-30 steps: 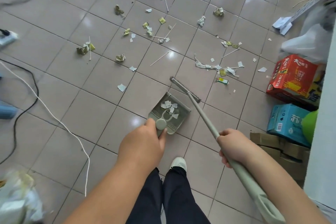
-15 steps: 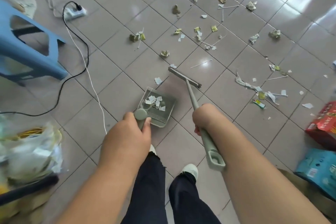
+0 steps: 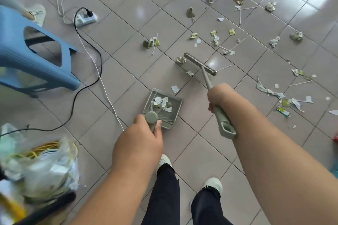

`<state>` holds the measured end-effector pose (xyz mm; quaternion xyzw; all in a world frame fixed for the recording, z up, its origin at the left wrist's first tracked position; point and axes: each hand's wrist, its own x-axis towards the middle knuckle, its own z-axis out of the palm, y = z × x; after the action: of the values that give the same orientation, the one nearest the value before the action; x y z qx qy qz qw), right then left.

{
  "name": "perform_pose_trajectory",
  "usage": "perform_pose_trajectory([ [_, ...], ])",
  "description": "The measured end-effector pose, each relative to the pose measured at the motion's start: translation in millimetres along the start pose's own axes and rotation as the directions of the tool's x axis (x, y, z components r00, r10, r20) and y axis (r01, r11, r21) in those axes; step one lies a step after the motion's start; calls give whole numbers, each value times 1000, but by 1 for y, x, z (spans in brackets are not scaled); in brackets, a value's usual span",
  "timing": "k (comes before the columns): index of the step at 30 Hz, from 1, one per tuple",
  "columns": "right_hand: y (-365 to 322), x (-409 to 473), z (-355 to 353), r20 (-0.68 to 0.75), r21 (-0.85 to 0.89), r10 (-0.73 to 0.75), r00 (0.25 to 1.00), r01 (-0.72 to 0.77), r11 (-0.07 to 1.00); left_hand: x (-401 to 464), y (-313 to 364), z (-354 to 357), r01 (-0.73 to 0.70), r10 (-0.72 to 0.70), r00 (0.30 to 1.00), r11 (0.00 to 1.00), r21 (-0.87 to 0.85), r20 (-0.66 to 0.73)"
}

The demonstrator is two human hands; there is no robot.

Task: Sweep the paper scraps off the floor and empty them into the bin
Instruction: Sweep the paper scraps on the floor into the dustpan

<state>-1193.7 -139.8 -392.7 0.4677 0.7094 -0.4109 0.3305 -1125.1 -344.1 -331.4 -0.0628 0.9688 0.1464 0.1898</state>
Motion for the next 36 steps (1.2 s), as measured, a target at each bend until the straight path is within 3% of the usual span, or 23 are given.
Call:
perform_pose_trajectory([
  [5, -30, 41, 4, 30, -46, 174, 984, -173, 984, 30, -8, -6, 22, -21, 1000, 999, -48, 19],
  [12, 2, 23, 22, 105, -364, 110, 988, -65, 929, 46, 3, -10, 4, -1, 999, 998, -66, 35],
  [15, 27, -1, 0, 166, -349, 31, 986, 30, 937, 51, 10, -11, -1, 3, 999, 997, -76, 38],
  [19, 28, -14, -41, 129, -250, 145, 981, -109, 962, 54, 20, -12, 11, -8, 999, 997, -79, 42],
  [26, -18, 36, -54, 75, -253, 72, 995, -50, 966, 57, 36, -11, 36, -33, 999, 996, -86, 38],
  [30, -30, 55, -34, 162, -309, 141, 977, -86, 947, 58, 41, -9, 47, -43, 998, 995, -93, 42],
  [34, -17, 27, -21, 270, -392, 49, 962, 63, 918, 61, 42, -12, 76, -70, 995, 993, -89, 69],
  [36, -13, 11, -29, 309, -381, 66, 949, 60, 923, 63, 41, -14, 94, -87, 993, 991, -92, 77],
])
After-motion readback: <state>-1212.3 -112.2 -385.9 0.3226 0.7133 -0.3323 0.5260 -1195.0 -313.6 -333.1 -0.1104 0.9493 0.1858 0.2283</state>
